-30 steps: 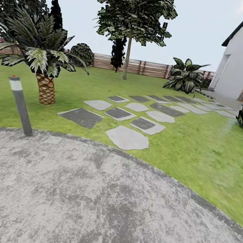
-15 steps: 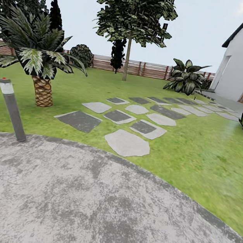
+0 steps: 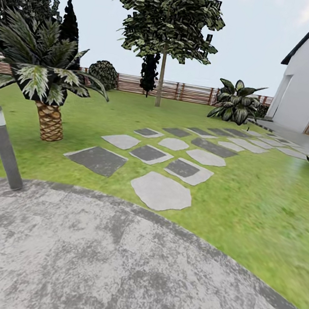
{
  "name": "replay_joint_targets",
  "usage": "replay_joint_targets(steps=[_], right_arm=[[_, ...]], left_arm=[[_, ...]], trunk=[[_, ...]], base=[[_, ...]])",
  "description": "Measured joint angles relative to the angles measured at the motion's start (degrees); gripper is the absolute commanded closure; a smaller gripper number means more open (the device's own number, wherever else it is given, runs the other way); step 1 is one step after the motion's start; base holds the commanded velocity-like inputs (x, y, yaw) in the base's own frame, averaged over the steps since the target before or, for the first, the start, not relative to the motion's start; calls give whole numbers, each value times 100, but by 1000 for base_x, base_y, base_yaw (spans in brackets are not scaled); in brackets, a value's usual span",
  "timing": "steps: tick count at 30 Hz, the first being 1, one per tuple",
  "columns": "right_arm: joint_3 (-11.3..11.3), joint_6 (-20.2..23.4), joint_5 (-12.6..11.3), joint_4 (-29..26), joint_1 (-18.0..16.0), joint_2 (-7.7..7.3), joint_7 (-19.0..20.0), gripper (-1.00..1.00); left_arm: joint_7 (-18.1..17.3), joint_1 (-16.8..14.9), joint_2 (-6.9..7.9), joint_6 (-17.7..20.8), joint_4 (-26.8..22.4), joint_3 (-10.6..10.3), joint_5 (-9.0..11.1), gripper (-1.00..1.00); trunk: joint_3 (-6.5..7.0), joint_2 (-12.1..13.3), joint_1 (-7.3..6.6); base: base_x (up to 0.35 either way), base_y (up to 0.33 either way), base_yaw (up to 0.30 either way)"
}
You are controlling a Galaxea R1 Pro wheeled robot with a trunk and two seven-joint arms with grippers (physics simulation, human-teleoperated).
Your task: In the garden, pick up the pesticide atomizer on the floor and spray pesticide onto both trees until each tree trunk is fully covered.
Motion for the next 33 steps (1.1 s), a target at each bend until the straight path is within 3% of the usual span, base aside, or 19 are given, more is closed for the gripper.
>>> replay_joint_targets(steps=[14, 24, 33], right_arm=[[-6, 0, -6, 0, 0, 1, -1, -100], [-6, 0, -5, 0, 0, 1, -1, -100], [25, 0, 3, 19, 0, 9, -1, -100]], left_arm=[[0, 0, 1, 0, 0, 0, 0, -100], [0, 0, 1, 0, 0, 0, 0, -100], [0, 0, 0, 1, 0, 0, -6, -100]], trunk=[[3, 0, 0], [3, 0, 0], [3, 0, 0]], base=[[340, 0, -5], [340, 0, -207], [340, 0, -25]])
